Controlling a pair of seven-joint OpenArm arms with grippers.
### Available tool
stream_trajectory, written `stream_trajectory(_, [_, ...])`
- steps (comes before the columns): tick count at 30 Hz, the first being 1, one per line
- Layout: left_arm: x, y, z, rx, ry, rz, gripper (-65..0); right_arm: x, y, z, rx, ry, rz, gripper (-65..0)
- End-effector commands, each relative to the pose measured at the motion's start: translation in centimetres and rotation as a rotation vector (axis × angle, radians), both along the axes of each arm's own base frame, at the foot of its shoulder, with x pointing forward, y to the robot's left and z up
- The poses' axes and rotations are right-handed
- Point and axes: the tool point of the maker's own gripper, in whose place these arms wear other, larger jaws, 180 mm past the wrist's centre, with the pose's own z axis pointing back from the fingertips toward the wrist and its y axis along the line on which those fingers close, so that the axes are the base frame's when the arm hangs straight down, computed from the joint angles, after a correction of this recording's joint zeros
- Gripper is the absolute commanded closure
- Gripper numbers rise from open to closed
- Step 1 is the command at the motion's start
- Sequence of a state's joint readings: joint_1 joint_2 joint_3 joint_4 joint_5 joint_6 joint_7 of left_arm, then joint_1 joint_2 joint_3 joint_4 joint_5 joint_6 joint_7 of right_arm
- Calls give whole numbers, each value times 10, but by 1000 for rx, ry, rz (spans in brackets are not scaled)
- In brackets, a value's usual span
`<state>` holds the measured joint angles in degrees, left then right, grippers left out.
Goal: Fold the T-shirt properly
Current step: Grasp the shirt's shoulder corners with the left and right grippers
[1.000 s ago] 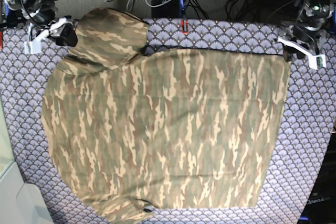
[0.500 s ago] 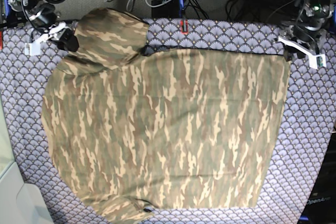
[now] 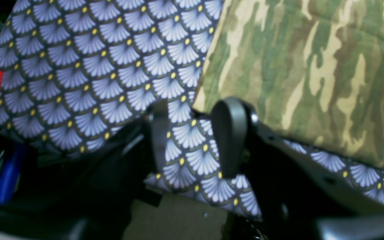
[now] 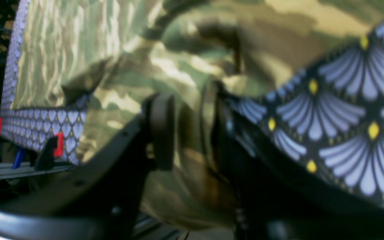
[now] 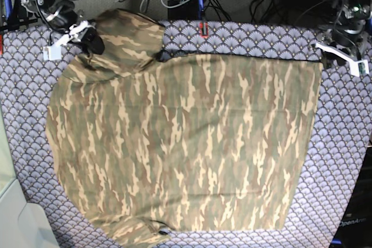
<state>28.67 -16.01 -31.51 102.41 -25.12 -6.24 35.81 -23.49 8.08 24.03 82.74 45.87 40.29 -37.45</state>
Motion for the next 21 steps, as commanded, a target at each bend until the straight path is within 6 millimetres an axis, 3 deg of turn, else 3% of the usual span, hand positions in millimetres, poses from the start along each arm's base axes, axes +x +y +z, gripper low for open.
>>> stream_trajectory(1, [10,1,13,17,-46,-11,-248,-19,1,-15,-41,89,50,-103])
stream_trajectory(4, [16,1,14,11,-56,-9,-248,-19,0,-15,-41,89,48,0])
stream_trajectory(14, [15,25,-36,-58,31,96,-249,-18,0,-14,-43,87,49,0])
stream_trajectory(21, [23,23,-32,-65,11,93,-249,-17,-1,-14,-44,86,49,0])
